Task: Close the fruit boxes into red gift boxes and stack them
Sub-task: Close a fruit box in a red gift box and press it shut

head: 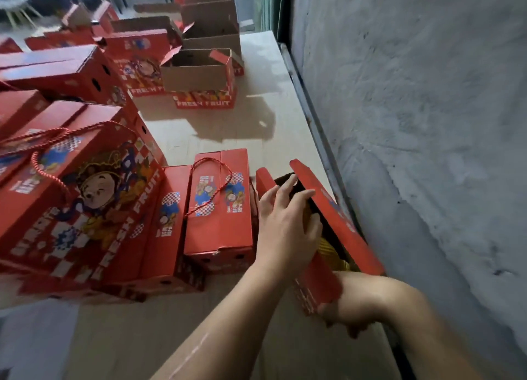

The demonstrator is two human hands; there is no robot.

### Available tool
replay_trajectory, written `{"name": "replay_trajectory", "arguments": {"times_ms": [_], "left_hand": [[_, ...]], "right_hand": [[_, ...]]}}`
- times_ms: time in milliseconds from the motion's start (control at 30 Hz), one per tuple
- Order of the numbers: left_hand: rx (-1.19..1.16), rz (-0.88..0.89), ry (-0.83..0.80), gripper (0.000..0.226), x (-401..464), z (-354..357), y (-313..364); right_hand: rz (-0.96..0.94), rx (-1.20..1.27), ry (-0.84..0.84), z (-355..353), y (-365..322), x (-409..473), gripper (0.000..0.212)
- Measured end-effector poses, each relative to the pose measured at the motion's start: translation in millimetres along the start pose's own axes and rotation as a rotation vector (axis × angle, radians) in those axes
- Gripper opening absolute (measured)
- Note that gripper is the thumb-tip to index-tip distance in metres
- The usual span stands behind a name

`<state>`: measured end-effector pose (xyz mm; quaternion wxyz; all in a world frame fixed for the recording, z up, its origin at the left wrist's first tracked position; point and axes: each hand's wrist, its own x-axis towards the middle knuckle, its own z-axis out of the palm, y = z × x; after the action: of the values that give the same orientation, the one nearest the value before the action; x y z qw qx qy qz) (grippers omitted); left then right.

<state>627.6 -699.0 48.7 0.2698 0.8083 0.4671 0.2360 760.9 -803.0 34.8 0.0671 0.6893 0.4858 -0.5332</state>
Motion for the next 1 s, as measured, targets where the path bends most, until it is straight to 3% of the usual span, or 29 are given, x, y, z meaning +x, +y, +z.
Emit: {"name": "replay_trajectory", "arguments": {"times_ms": [133,233,333,433,533,600,733,867,1000], "left_hand": [[-0.192,-0.101,0.056,0.038,-9.3,-13.4,-22.8],[-0.279,-0.242,-0.061,0.048,-5.9,-7.1,-35.3],[-0.16,-0.322,-0.169,0.066,6.4,8.5,-44.3],[-0.221,-0.338,-0.269,0.06,19.1,17.8,-46.7],[-0.266,-0.407,-0.225,0.058,3.2,25.9,-42.3],[-0.344,-0.468,-0.173,0.068,-18.9,31.5,-44.8],[-0.612,-0.562,-0.208,0.081,-57.0,35.8,-58.3],[-0.629,-0.392,-0.406,0.063,-68.8,32.7,-77.0],[-0.707,-0.329,-0.498,0.06,-82.0,20.8,-80.6]], "right_hand": [[-0.082,0.203,0.042,14.5,52.2,-33.3,0.04],[-0.099,0.337,0.3,17.8,90.3,-51.0,0.041],[-0.107,0.579,0.478,30.7,109.9,-45.6,0.053],[-0.119,0.704,0.588,45.0,115.9,-43.8,0.041],[-0.13,0.87,0.776,71.2,118.7,-45.2,0.042],[-0.089,0.845,0.868,87.6,122.1,-49.2,0.043],[-0.068,0.794,0.85,94.6,138.6,-65.5,0.049],[-0.036,0.606,0.601,99.9,142.1,-64.9,0.038],[-0.15,0.764,0.781,108.3,129.9,-71.7,0.042]]}}
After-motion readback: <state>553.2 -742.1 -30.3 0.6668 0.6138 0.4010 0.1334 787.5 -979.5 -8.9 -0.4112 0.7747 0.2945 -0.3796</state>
